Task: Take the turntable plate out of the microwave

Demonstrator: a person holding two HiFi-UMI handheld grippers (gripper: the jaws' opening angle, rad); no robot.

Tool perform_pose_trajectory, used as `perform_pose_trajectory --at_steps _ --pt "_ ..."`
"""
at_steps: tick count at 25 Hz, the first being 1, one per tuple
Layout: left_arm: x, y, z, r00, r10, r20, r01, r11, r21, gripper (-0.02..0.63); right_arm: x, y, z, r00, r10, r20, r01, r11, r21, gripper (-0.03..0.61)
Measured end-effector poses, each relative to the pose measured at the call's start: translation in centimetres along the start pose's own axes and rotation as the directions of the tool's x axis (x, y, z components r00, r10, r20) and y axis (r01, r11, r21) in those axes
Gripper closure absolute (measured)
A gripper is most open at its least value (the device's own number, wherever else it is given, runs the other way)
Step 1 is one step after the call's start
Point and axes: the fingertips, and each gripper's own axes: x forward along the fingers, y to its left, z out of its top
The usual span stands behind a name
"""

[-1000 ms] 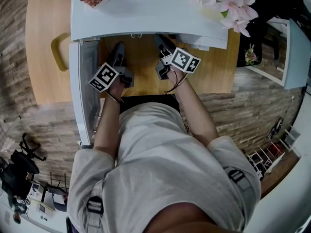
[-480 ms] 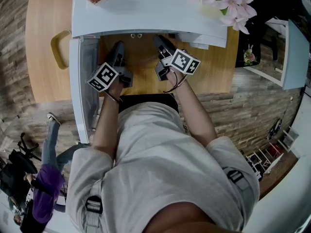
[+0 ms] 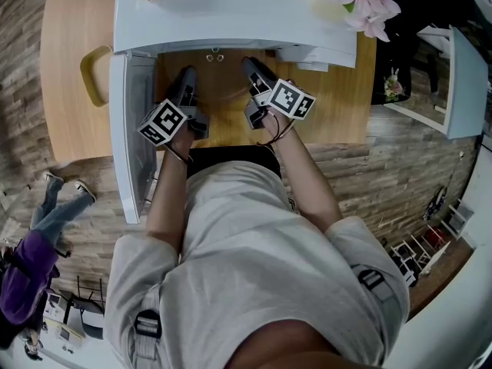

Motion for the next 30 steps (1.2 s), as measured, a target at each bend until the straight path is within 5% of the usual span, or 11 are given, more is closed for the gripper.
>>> perform_pose_trajectory --at_steps 30 --pt "-3.2 -0.1 -2.7 0.997 -0.034 -0.07 0.036 0.999 0.024 0.497 -4.4 0.1 -2.9 0.997 -0.019 0.081 0.016 0.999 0.038 0.451"
